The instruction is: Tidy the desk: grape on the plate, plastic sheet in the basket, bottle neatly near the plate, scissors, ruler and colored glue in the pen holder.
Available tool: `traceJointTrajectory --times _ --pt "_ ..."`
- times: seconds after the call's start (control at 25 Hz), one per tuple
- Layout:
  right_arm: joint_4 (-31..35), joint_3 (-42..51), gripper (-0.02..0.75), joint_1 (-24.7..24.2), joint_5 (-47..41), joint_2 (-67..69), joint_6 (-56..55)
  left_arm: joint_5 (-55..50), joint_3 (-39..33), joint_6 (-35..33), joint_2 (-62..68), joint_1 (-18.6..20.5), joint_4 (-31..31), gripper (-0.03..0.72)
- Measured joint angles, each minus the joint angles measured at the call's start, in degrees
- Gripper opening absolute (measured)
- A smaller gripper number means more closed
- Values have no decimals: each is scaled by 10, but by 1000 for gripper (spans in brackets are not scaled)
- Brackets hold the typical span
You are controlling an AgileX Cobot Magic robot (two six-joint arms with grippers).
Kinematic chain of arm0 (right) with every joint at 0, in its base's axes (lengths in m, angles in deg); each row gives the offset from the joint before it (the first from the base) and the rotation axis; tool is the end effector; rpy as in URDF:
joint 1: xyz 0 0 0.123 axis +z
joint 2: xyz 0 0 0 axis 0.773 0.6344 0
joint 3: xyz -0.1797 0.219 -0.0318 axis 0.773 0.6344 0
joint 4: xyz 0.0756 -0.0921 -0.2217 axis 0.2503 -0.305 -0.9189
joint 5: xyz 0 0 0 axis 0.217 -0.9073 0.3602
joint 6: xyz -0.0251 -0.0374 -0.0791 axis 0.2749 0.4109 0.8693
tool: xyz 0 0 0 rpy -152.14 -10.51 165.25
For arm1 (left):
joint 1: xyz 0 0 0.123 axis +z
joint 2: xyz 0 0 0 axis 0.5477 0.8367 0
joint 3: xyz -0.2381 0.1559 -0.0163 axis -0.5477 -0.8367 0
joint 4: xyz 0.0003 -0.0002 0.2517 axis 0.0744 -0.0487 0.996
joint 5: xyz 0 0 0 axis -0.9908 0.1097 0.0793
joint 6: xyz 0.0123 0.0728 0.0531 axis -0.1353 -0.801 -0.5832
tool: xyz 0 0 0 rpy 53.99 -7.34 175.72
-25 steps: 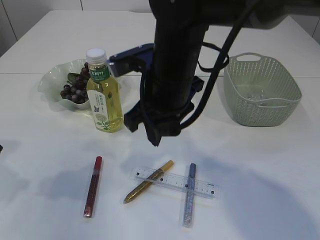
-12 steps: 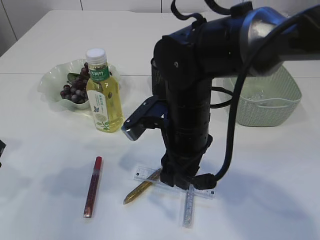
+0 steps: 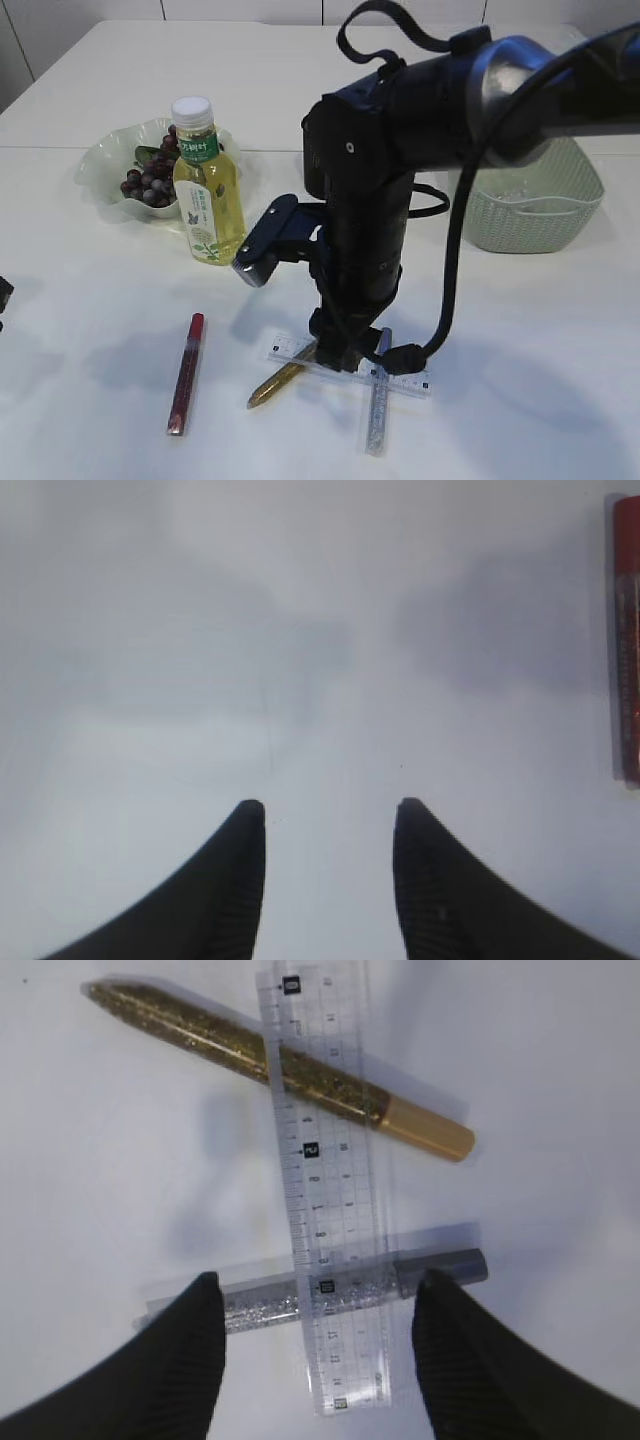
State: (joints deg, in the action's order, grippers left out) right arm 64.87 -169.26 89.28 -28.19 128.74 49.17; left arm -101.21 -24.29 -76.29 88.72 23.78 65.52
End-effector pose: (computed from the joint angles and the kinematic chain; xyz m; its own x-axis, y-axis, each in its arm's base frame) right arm 0.3085 0.2450 0.1820 -0.3926 -0.9178 -0.0595 -0.9171 0.3955 -0.0498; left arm 0.2329 -0.0360 0.2216 -0.9550 0.0069 -0.2964 0.0127 0.9998 -0.0176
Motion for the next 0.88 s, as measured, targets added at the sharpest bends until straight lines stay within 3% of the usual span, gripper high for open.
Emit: traceJointTrajectory --times 0.76,0.88 --pt "35 1 477 -27 34 22 79 10 0 -1 0 0 0 305" --pt "52 1 514 -27 38 22 95 10 0 -1 0 0 0 305"
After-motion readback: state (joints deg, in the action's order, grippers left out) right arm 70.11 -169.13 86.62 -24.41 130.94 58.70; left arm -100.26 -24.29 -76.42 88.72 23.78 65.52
